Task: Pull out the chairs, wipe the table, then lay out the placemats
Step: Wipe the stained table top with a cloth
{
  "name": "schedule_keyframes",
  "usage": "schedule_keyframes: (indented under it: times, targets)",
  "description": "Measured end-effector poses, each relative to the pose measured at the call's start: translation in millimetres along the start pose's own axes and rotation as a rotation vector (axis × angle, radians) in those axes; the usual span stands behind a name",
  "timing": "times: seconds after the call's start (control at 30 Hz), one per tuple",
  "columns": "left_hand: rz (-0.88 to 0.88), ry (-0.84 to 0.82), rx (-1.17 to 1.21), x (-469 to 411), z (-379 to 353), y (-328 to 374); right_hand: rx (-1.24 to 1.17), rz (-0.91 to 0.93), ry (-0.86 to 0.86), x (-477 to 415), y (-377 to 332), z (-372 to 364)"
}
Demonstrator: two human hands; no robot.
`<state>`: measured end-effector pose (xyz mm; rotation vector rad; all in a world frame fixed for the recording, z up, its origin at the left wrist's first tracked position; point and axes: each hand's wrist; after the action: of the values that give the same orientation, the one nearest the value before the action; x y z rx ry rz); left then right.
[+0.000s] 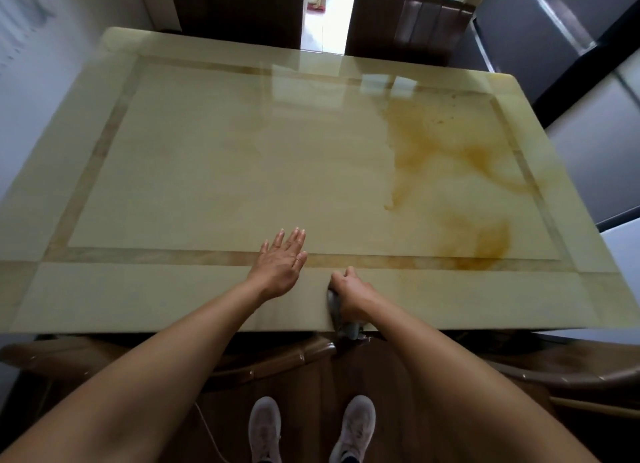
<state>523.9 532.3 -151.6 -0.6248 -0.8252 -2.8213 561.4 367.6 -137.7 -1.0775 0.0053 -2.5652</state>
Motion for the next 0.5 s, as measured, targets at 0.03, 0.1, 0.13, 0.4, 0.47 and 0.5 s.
schedule_keyframes:
  times: [0.03, 0.1, 0.13, 0.4, 0.47, 0.5]
  targets:
    - [-0.006, -0.006, -0.006, -2.9, -1.4, 6.4, -0.001, -0.006, -0.005, 0.5, 7.2, 1.9]
    - [-0.012, -0.02, -0.015, -10.5, -6.8, 23.9, -0.003, -0.018, -0.015, 0.4, 27.4, 6.5]
    - [-0.011, -0.024, -0.018, -13.6, -9.3, 31.2, -0.004, -0.028, -0.022, -0.5, 36.2, 8.5]
    - [0.006, -0.05, -0.013, -42.3, -35.0, 99.4, -0.005, -0.057, -0.073, -5.5, 116.0, 20.9]
    - [0.018, -0.057, -0.021, -48.8, -41.4, 111.0, -0.016, -0.071, -0.059, -5.4, 139.3, 23.6]
    - [0.025, -0.061, -0.025, -52.9, -45.5, 118.1, -0.015, -0.076, -0.049, -5.5, 154.4, 25.9]
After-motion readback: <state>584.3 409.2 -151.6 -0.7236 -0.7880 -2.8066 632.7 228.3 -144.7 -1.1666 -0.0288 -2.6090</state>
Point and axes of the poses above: each hand's wrist, its own x-axis away from the middle knuckle, its own z-axis out of the back of the hand, y = z × x, and after that the axes turned 5 degrees about -z, right-handed
